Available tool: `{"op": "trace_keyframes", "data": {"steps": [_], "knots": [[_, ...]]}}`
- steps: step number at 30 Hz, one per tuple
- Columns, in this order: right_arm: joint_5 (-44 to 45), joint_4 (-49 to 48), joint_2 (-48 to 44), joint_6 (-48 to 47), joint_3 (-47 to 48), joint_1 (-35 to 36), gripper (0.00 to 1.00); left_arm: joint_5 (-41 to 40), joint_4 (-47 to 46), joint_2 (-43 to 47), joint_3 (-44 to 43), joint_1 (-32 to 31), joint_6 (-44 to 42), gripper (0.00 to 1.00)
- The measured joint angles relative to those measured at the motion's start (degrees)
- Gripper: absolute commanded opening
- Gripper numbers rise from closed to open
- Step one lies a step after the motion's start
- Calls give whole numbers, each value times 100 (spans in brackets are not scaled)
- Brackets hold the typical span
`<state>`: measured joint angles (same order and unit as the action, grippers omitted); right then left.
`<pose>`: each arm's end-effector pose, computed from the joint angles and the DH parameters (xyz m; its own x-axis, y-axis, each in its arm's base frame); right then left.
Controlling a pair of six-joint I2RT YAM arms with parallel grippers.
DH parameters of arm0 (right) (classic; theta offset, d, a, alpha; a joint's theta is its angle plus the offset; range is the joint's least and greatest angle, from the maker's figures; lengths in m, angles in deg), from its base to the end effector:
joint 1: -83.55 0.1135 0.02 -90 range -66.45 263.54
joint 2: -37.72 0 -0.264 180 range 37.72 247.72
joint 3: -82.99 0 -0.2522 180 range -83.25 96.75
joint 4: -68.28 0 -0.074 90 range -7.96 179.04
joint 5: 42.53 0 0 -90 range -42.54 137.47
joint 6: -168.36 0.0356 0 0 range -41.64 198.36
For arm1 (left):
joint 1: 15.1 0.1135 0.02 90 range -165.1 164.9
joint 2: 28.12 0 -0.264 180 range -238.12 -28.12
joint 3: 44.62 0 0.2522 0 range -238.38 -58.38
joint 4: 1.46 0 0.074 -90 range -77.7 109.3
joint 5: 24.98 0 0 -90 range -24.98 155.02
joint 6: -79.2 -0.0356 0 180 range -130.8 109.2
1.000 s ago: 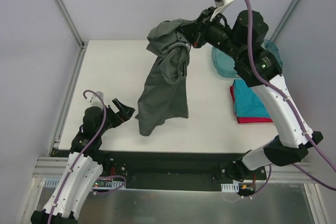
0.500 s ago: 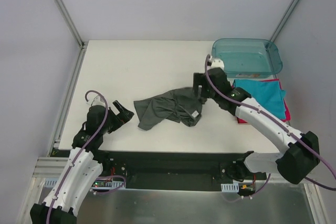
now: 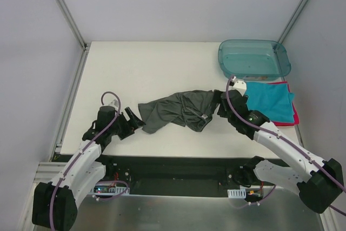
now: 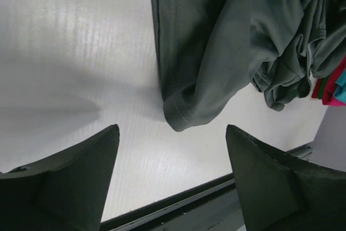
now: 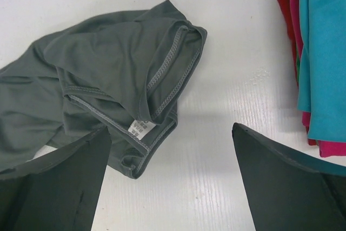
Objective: Fold and stack the t-shirts
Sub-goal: Move the tshirt to the center of the board, then flatten out the tshirt
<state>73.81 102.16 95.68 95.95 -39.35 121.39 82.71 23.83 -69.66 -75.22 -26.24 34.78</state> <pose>0.1832 0.1223 0.2765 -0.5015 -0.0466 -0.8639 -0.1137 0.9934 0.0124 0.1520 -0.0410 0.1769 -0.7091 -0.5539 -0.4363 -0.1170 0.7027 -0.7018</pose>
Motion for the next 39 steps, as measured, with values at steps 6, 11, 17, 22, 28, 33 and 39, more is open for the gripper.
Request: {"op": "trace_keyframes", "data": {"steps": [6,11,17,22,28,33,39], "knots": [[-151,-92,-74,0,-280,2,96,367,-673,-627,17,-4,92,61],[-175,-140,-81,0,-280,2,96,581,-1058,-1178,17,-20,142,49],[-170,-142,-94,-2,-280,2,96,660,-1491,-1816,4,-212,151,36],[-173,-142,-92,-31,-280,2,96,680,-1622,-2385,-164,-280,146,0],[-428,-7,35,-284,-273,9,96,678,-1746,-2592,-378,-280,85,0],[-1071,192,227,-520,-271,39,99,409,-1547,-2170,-378,-282,0,0],[-1510,129,984,-540,-146,129,87,-66,-1064,-1191,-380,-282,-142,0]]}}
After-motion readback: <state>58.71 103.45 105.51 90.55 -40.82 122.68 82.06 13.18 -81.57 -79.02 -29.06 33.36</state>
